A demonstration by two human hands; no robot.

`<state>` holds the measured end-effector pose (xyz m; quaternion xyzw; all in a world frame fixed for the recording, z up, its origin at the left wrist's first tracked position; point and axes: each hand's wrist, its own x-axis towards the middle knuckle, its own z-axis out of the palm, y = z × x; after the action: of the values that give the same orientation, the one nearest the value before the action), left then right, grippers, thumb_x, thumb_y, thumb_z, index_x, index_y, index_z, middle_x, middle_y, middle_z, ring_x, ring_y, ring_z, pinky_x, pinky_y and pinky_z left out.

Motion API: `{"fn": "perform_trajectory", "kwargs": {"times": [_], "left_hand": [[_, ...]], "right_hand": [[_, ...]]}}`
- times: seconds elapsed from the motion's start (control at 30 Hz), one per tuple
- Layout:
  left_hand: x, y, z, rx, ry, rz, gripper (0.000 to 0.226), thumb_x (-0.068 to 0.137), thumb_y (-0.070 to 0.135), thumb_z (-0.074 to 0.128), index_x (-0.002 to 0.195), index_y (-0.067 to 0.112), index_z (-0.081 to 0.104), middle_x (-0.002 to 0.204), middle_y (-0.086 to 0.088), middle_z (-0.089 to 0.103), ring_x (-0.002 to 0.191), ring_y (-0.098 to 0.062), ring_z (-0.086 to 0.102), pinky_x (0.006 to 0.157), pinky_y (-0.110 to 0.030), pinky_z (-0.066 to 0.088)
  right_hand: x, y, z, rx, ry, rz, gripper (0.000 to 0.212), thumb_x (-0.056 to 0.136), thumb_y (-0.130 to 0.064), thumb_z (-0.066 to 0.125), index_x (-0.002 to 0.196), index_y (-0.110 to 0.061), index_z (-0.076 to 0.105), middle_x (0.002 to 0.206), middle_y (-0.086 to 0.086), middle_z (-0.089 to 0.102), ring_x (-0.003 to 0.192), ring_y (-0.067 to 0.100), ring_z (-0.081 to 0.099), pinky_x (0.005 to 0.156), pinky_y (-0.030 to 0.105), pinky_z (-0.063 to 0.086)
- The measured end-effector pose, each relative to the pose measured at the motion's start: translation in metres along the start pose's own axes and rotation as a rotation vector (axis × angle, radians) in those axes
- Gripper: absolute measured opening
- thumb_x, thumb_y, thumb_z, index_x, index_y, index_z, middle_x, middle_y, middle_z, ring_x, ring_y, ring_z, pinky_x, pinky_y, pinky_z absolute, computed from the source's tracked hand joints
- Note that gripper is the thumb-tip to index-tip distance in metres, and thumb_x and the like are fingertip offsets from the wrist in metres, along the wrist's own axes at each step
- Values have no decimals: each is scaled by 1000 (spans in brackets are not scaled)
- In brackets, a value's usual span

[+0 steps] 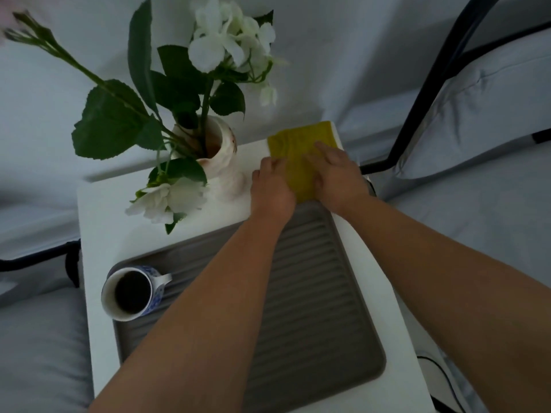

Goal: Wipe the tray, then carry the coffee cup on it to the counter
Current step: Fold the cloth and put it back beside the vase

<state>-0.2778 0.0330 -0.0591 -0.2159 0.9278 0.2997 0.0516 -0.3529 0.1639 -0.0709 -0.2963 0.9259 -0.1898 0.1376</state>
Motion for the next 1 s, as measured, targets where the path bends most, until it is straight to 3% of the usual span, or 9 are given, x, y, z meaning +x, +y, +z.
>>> {"fn": "perform_trajectory", "kwargs": {"times": [0.17, 0.3, 0.4, 0.47, 0.6, 0.73, 0.83, 0.9, 1.0], "left_hand": [[28, -1, 6, 177, -185, 46, 65, 96, 28, 36, 152, 22, 3, 161, 3, 3, 135, -33, 22, 110, -44, 23], [30, -9, 10, 290, -244, -46, 71, 96, 51, 30, 150, 32, -11, 157, 10, -22, 145, -30, -2, 116, -46, 3], [29, -1, 8, 338, -256, -89, 72, 96, 52, 31, 150, 31, -13, 157, 9, -24, 145, -33, -9, 116, -46, -2], [29, 7, 4, 330, -256, -115, 76, 96, 48, 36, 151, 25, -11, 158, 4, -21, 145, -34, -9, 117, -45, -3], [-7, 6, 5, 96, -121, 45, 66, 96, 35, 39, 150, 6, 15, 159, -16, 7, 144, -35, 11, 119, -39, 4], [-103, -12, -6, -157, 61, 176, 51, 96, 23, 47, 145, 14, 36, 156, -5, 26, 143, -20, 21, 117, -24, 7], [-183, -42, -18, -239, 99, 69, 47, 95, 21, 52, 141, 20, 42, 152, 5, 33, 139, -7, 26, 116, -22, 15], [-236, -73, -23, -242, 90, -65, 41, 94, 26, 51, 135, 24, 48, 145, 7, 40, 134, -6, 34, 113, -26, 26], [-301, -118, -33, -192, 144, -228, 38, 91, 32, 45, 126, 22, 55, 128, -1, 51, 121, -15, 46, 106, -30, 34]], "right_hand": [[-4, 8, 12, -75, -152, 10, 61, 94, -28, 45, 150, -18, 22, 160, 8, 10, 145, 31, 12, 117, 45, 12], [-7, 14, 10, -142, -249, 43, 62, 99, -43, 32, 151, -31, 1, 160, -7, -9, 147, 20, -5, 116, 52, 4], [-5, 15, 4, -113, -332, 68, 63, 98, -45, 31, 150, -33, -2, 159, -9, -13, 147, 17, -9, 116, 53, 0], [-6, 12, -3, -61, -304, 80, 63, 99, -39, 35, 151, -28, 3, 160, -3, -7, 147, 19, -4, 117, 51, 0], [-40, 8, -8, 80, 56, 138, 56, 95, -22, 37, 148, -11, 23, 156, 14, 23, 143, 34, 19, 115, 50, 11], [-109, 6, 4, 347, 215, 248, 45, 95, -12, 44, 140, -13, 41, 135, 13, 52, 125, 28, 47, 109, 42, 32], [-156, -4, 13, 455, 198, 362, 39, 95, -12, 44, 132, -20, 49, 111, 6, 60, 94, 19, 59, 83, 35, 49], [-182, -13, 21, 474, 162, 419, 37, 94, -12, 48, 130, -18, 50, 104, 5, 58, 87, 17, 56, 82, 36, 49], [-212, -24, 31, 478, 144, 499, 36, 93, -16, 53, 129, -16, 51, 111, 7, 54, 94, 17, 54, 87, 34, 46]]}}
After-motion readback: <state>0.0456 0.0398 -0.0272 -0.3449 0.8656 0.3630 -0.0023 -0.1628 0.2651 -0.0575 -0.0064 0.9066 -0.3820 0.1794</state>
